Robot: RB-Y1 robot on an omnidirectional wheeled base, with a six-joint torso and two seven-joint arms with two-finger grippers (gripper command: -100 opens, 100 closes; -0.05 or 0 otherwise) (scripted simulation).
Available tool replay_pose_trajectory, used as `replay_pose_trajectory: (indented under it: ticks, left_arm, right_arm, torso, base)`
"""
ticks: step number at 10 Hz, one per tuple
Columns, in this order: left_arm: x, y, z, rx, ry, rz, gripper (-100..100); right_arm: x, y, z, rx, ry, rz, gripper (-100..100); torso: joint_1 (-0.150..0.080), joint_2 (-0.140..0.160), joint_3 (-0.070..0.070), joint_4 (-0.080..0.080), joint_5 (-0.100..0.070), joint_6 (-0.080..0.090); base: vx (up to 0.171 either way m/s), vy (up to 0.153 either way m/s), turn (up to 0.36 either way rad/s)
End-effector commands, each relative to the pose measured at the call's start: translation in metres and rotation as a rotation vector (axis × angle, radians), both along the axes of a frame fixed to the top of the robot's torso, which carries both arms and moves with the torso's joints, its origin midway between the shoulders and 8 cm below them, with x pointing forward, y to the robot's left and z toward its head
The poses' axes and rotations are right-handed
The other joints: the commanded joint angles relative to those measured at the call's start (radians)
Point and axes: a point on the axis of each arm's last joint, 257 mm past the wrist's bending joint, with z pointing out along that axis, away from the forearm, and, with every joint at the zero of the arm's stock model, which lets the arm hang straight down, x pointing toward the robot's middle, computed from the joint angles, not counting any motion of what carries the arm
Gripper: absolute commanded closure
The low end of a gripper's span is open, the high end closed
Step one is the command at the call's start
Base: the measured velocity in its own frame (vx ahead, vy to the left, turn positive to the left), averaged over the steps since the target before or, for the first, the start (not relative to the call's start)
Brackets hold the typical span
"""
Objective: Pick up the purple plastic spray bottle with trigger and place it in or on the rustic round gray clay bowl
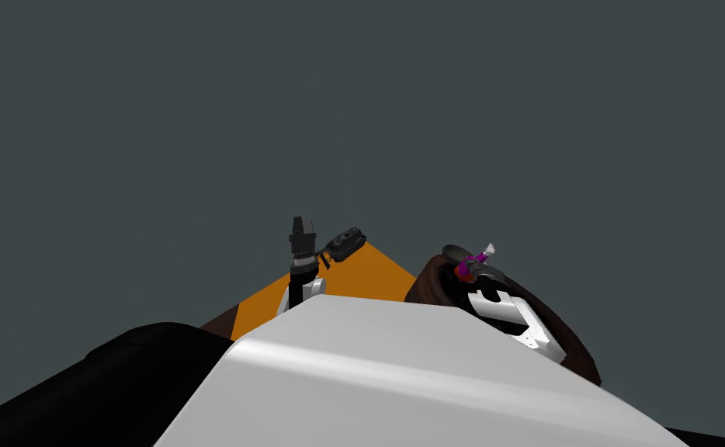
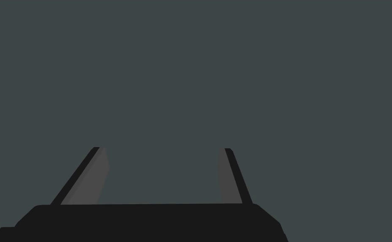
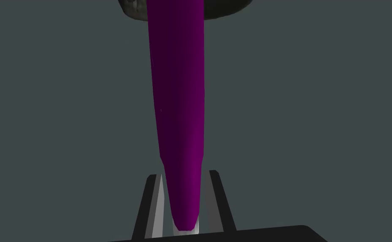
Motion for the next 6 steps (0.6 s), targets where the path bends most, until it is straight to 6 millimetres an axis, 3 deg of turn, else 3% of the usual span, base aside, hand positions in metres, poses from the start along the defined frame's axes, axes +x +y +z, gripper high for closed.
replay_pose_trajectory:
  ticks: [1, 6]
  left_arm:
    - [0.000, 0.000, 0.000, 0.000, 0.000, 0.000, 0]
    - [0.000, 0.000, 0.000, 0.000, 0.000, 0.000, 0]
  right_arm:
    - [-0.002, -0.014, 0.010, -0.016, 0.008, -0.029, 100]
    - [-0.005, -0.042, 0.034, -0.049, 0.018, -0.101, 100]
  torso:
    - [0.000, 0.000, 0.000, 0.000, 0.000, 0.000]
    - [0.004, 0.004, 0.002, 0.000, 0.001, 0.001]
  base:
    - [0.191, -0.119, 0.091]
    - [0.161, -0.078, 0.067]
